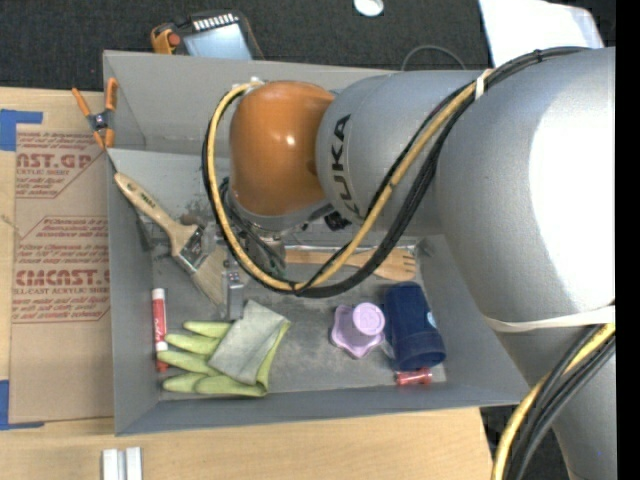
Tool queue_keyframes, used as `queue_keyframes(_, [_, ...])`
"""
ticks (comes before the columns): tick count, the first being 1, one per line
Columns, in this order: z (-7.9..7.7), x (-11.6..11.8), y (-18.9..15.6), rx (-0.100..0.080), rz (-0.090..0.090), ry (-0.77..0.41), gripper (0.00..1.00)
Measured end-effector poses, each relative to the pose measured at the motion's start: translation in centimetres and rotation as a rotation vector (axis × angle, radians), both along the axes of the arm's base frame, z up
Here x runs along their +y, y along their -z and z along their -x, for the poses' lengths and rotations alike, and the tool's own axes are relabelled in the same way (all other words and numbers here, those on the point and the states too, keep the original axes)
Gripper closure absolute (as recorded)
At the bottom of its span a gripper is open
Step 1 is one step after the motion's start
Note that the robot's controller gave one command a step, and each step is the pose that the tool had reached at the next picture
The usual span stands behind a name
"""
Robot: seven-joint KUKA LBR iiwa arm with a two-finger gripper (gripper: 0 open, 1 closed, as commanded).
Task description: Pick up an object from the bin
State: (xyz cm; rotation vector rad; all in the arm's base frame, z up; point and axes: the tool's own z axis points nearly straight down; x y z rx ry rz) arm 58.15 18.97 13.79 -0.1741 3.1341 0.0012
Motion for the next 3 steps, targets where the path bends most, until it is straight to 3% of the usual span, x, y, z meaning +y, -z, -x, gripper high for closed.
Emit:
queue_keyframes(1, [0.1,0.5,-0.4,0.006,-0.002,0.028,0.0])
queue_keyframes(2, [-0.8,-0.4,3.2,-0.008,-0.003,-0.194,0.0])
queue_keyframes(3, [0.4,2.6,6.3,-0.004,-0.002,-0.248,0.0])
